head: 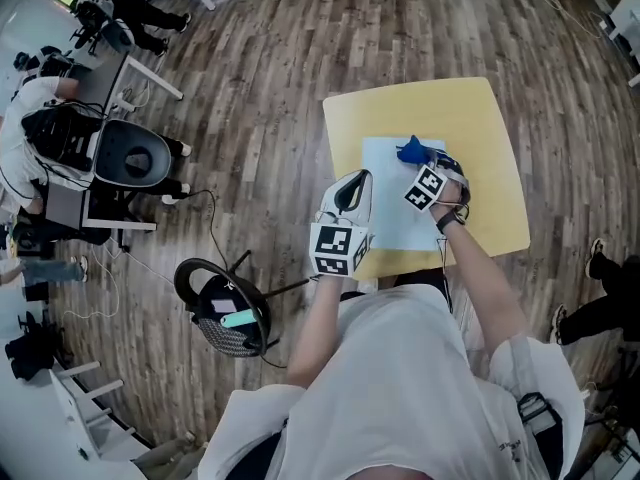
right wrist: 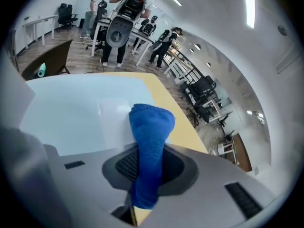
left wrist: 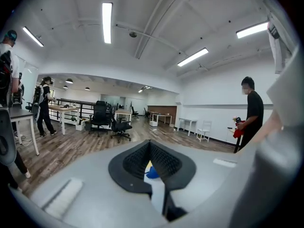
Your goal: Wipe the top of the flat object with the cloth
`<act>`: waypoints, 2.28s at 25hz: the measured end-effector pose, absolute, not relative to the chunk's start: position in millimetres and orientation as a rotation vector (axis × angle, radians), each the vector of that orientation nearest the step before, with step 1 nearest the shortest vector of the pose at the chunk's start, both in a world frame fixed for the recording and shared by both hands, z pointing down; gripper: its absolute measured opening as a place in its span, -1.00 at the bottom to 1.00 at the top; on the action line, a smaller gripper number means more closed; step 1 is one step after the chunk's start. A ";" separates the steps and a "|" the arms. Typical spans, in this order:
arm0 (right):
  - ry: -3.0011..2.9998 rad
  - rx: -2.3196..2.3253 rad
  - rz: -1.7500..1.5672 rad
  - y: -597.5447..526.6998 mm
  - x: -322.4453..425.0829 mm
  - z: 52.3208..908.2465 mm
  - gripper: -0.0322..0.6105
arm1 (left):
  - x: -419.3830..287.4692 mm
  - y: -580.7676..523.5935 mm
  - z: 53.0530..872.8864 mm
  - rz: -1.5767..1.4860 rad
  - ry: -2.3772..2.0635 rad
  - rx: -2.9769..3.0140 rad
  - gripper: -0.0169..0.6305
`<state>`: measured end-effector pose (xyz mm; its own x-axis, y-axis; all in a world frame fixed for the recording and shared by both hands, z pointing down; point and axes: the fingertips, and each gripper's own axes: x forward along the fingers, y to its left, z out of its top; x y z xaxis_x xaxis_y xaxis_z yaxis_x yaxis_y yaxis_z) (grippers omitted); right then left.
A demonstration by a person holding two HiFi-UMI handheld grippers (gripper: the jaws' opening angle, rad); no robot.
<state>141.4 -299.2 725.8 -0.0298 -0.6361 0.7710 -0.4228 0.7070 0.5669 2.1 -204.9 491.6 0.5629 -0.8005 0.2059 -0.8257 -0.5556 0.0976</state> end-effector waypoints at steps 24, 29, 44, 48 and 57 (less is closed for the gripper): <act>-1.869 0.610 -0.321 -287.5 -17.7 701.9 -0.66 | -63.2 -204.7 493.8 0.210 -1.579 2.437 -0.94; -1.832 0.564 -0.357 -289.1 -25.5 718.8 -0.66 | -65.3 -200.3 497.2 0.226 -1.573 2.458 -0.94; -1.645 0.905 -0.106 -272.0 183.9 721.1 -0.66 | 4.6 -207.7 500.7 0.227 -1.334 2.598 -0.94; -1.625 0.955 -0.063 -264.6 207.5 721.1 -0.66 | 15.6 -204.9 498.1 0.223 -1.294 2.620 -0.94; -1.731 0.929 -0.133 -273.1 132.1 701.4 -0.66 | -21.2 -200.1 490.7 0.182 -1.385 2.572 -0.94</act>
<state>132.1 -273.1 701.4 -0.0787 -0.6376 0.7663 -0.5133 0.6849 0.5172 -21.2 -200.1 490.7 0.5496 -0.8089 0.2090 -0.8354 -0.5344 0.1288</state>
